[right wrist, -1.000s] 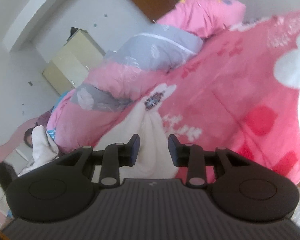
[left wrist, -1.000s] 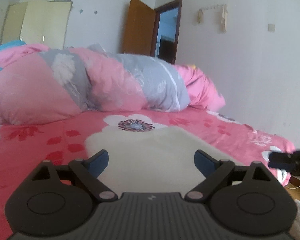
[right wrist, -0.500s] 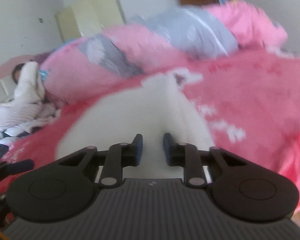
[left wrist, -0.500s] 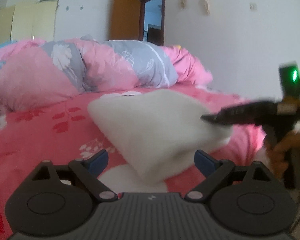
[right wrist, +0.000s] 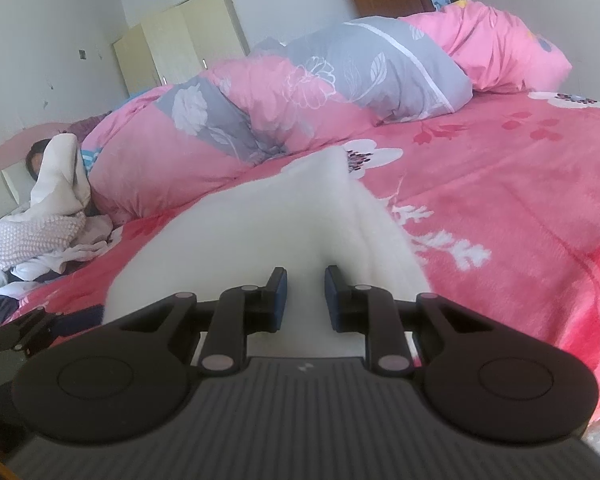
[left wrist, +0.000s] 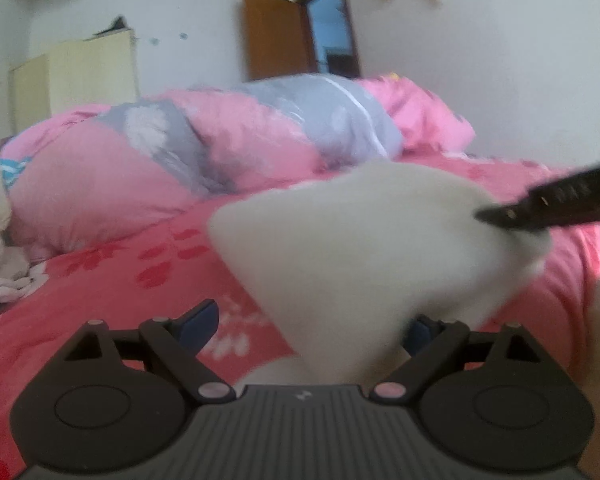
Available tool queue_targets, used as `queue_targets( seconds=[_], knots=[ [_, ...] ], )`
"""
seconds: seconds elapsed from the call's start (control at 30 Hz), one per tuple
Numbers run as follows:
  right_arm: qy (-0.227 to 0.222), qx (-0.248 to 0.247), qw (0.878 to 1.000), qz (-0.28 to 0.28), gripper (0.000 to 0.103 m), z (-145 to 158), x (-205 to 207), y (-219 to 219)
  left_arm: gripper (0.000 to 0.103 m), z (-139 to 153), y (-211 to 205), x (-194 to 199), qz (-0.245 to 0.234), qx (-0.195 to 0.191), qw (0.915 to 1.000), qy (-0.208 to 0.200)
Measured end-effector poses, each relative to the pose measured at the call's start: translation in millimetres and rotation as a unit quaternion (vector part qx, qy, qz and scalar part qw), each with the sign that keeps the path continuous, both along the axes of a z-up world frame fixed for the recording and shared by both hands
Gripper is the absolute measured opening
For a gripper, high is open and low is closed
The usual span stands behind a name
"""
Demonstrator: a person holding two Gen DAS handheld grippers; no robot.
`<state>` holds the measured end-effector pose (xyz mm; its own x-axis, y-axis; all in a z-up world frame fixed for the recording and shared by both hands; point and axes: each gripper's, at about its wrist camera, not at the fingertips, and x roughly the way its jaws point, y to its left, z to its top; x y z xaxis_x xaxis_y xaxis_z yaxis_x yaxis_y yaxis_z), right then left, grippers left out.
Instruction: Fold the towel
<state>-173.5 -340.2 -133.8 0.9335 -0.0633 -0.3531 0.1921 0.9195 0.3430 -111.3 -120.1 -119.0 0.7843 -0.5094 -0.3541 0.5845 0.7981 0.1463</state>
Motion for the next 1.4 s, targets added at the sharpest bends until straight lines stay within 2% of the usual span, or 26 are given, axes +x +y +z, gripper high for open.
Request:
queue_targets(
  seconds=[0.13,0.27,0.33,0.4,0.5,0.6,0.63,0.93,1.17,1.33,1.4],
  knots=[
    [-0.001,-0.002,1.000,0.007,0.018,-1.2,1.4,-0.6,0.092,1.7,9.6,-9.8,0.043,0.004,0.9982,-0.042],
    [-0.001,-0.004,1.000,0.012,0.013,-1.6,1.2,-1.4,0.092,-3.2,19.1,-9.7,0.065,0.008,0.9978,-0.008],
    [-0.003,0.004,1.000,0.008,0.009,-2.5,1.0,-4.0,0.092,-5.0,20.1,-8.0,0.061,0.006,0.9981,0.007],
    [-0.004,0.012,1.000,0.006,0.009,-3.4,1.4,-5.5,0.093,-2.7,18.7,-6.5,0.050,-0.002,0.9987,0.005],
    [-0.005,0.015,1.000,0.003,0.009,-3.9,2.5,-5.7,0.094,-5.3,8.6,-1.9,0.042,0.006,0.9991,-0.006],
    [-0.005,0.017,1.000,0.002,0.009,-4.3,2.8,-5.4,0.103,-8.9,0.8,10.8,0.050,0.000,0.9988,-0.007],
    [-0.004,0.016,1.000,0.002,0.009,-4.4,2.9,-4.9,0.103,-9.2,-1.3,15.0,0.052,-0.004,0.9986,-0.005],
    [-0.004,0.012,1.000,0.002,0.009,-5.7,2.6,-3.3,0.103,-9.1,-13.9,1.4,0.107,0.032,0.9914,-0.067],
    [-0.006,0.013,1.000,0.014,0.008,-5.6,0.6,-3.9,0.103,-6.9,-3.3,-6.2,0.120,0.050,0.9902,-0.052],
    [-0.008,0.022,1.000,0.011,0.008,-6.4,1.1,-6.4,0.103,-5.7,-19.6,2.9,0.114,0.056,0.9893,-0.071],
    [-0.009,0.024,1.000,0.010,0.008,-6.5,1.2,-6.9,0.103,-5.1,-22.0,9.7,0.114,0.052,0.9903,-0.060]
  ],
)
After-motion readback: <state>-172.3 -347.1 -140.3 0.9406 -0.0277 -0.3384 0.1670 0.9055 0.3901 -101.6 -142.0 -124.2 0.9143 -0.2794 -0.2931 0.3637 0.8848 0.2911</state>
